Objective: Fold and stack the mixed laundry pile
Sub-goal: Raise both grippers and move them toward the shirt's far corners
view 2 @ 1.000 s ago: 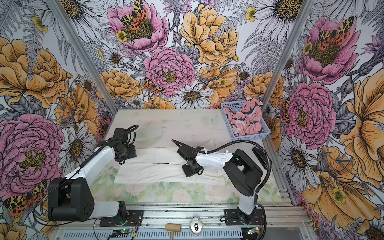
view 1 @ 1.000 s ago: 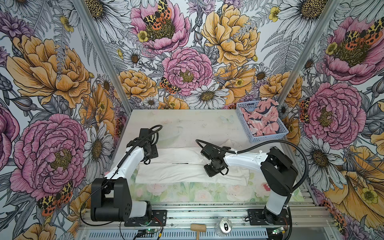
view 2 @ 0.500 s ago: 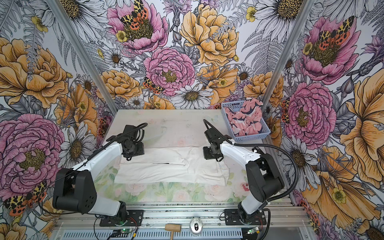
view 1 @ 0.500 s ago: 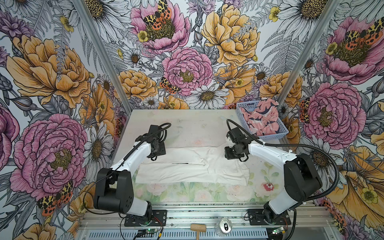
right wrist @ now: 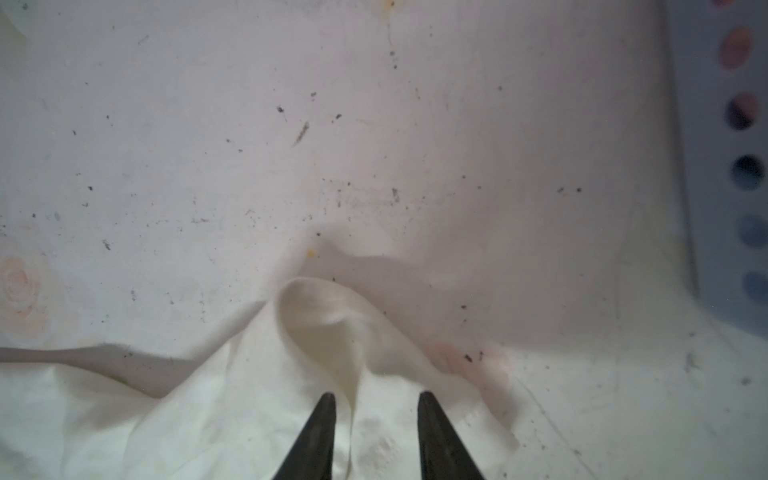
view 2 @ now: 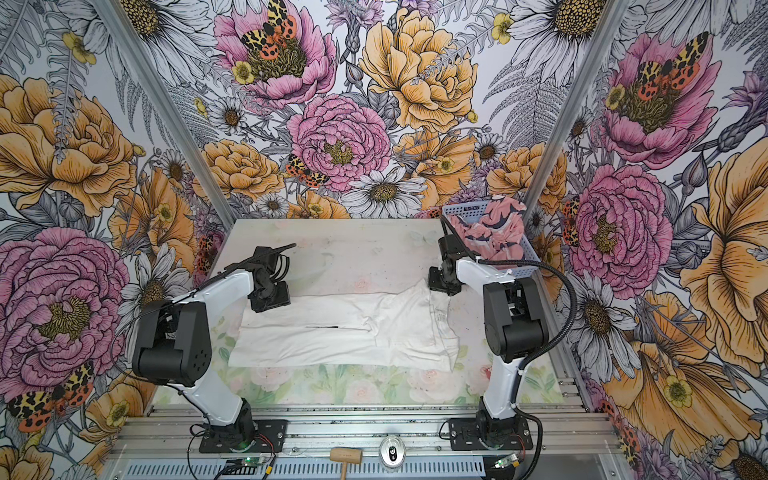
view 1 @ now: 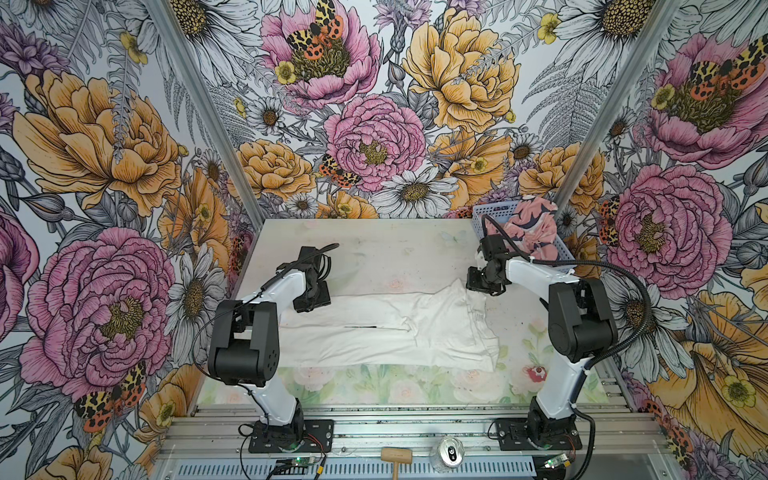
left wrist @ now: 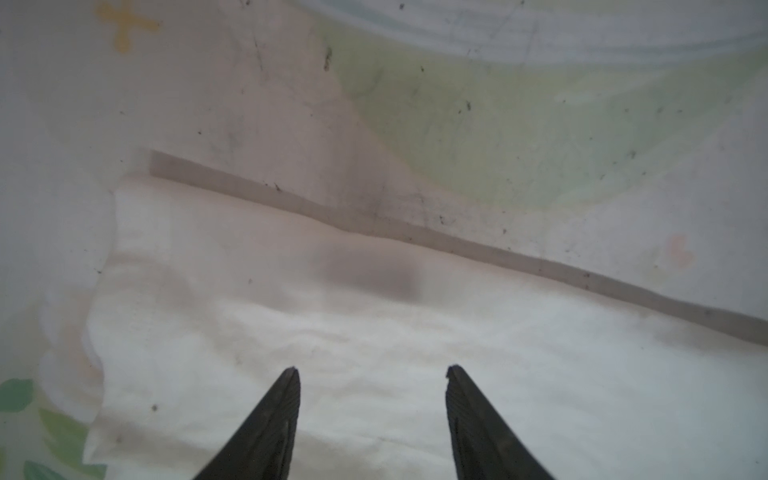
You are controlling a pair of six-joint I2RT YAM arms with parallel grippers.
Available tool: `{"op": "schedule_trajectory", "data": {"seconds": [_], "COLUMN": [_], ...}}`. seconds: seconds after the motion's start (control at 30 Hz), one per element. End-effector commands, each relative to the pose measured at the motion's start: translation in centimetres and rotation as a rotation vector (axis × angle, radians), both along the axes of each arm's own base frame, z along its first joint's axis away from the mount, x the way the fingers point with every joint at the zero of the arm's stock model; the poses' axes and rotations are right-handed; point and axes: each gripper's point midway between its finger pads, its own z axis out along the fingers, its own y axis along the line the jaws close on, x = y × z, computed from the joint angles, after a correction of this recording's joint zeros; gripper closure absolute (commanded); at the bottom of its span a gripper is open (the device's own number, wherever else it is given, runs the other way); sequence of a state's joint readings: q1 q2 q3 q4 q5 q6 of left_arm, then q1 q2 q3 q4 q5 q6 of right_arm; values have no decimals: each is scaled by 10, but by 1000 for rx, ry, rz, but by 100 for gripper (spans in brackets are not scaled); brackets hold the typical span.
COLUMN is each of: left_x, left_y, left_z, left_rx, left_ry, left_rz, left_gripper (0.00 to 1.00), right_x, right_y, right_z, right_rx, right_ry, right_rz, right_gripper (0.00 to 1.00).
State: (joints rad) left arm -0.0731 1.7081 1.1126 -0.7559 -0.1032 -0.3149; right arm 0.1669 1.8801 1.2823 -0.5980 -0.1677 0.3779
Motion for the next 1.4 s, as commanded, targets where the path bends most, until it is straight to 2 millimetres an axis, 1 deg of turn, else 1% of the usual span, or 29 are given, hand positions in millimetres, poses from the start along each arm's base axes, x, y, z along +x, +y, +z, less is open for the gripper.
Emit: {"op": "schedule_trajectory", "data": {"seconds": [0.0,0.17,0.27,0.43,0.67,0.73,0.77,0.87,0.93,1.0,1.07,1.37], "left_x": [15,15,16,16,16,16,13,11,9,6,2,-7], "left_y": [3,13,16,20,25,27,28,32,35,37,40,46], "left_z": [2,-8,-13,-16,-21,-20,-33,-38,-40,-43,-46,-56], "left_rx": [-20,-17,-16,-15,-13,-13,-14,-15,-16,-17,-17,-18], "left_ry": [-32,-7,6,13,24,22,59,74,80,92,106,143], "left_rz": [6,22,27,35,48,53,56,71,80,91,98,113], "left_gripper": [42,42,43,43,43,43,43,43,43,43,44,45], "right_x": [11,10,11,15,14,15,15,14,14,14,14,12], "right_y": [14,20,18,21,32,34,35,35,33,29,24,-7], "right_z": [5,6,4,13,1,-3,-5,-12,-13,-14,-14,-13], "right_rx": [64,98,86,108,157,162,165,166,162,147,132,63], "right_ry": [-35,-52,-56,-102,-77,-73,-68,-53,-52,-54,-60,-61], "right_rz": [5,4,-1,6,32,36,39,39,36,28,21,-33], "right_gripper": [66,68,68,67,67,69,70,78,84,94,100,100]}}
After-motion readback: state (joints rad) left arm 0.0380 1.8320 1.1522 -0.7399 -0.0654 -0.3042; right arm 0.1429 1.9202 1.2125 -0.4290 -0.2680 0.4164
